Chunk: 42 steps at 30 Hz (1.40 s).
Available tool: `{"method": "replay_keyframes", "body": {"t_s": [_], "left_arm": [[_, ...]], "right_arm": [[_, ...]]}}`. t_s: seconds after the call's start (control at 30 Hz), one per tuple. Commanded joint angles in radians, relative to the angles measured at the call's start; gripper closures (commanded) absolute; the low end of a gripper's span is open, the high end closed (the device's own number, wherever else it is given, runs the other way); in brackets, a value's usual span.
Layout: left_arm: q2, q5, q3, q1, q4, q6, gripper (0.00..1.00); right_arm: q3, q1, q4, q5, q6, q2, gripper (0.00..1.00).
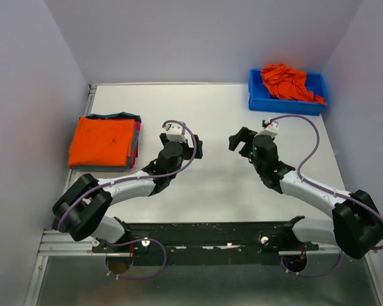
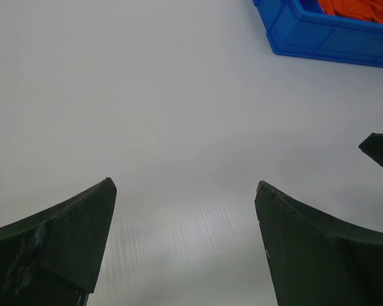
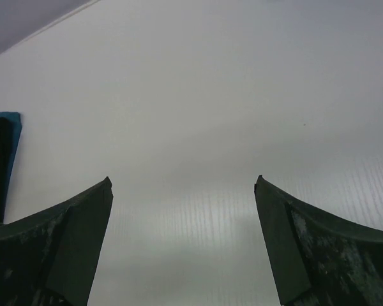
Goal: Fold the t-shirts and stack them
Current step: Grab crumpled tshirt from bin with the right arm
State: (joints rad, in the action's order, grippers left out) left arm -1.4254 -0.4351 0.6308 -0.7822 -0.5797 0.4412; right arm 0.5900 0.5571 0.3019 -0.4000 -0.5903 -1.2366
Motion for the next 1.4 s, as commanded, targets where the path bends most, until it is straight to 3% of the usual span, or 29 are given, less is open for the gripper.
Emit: {"method": "replay_keyframes", "body": {"t_s": [0.0, 0.17, 0.37, 0.6, 0.7, 0.93, 1.37], "left_arm": [[0.013, 0.024, 0.000, -0.011, -0.045, -0.024, 0.01], [0.022, 0.056, -0.009, -0.011, -0.051, -0.039, 0.01], [0.017, 0.088, -0.013, -0.014, -0.069, -0.044, 0.01], [0.016, 0.101, -0.014, -0.012, -0.075, -0.047, 0.01], [0.010, 0.107, -0.010, -0.014, -0.072, -0.048, 0.01], [-0.003, 0.121, 0.004, -0.014, -0.062, -0.045, 0.01], [-0.036, 0.162, 0.036, -0.014, -0.032, -0.027, 0.01]], "right_arm": [[-0.013, 0.003, 0.037, -0.011, 0.010, 0.023, 0.00], [-0.007, 0.001, 0.011, -0.069, 0.026, 0.019, 0.00], [0.115, -0.037, -0.131, -0.129, 0.040, 0.006, 0.02], [0.376, -0.233, -0.352, -0.039, 0.017, -0.058, 0.04], [0.534, -0.313, -0.435, -0.011, 0.007, -0.154, 0.09], [0.951, -0.440, -0.631, 0.023, 0.012, -0.446, 0.09], [1.733, -0.580, -0.727, 0.105, -0.078, -1.139, 0.05]]}}
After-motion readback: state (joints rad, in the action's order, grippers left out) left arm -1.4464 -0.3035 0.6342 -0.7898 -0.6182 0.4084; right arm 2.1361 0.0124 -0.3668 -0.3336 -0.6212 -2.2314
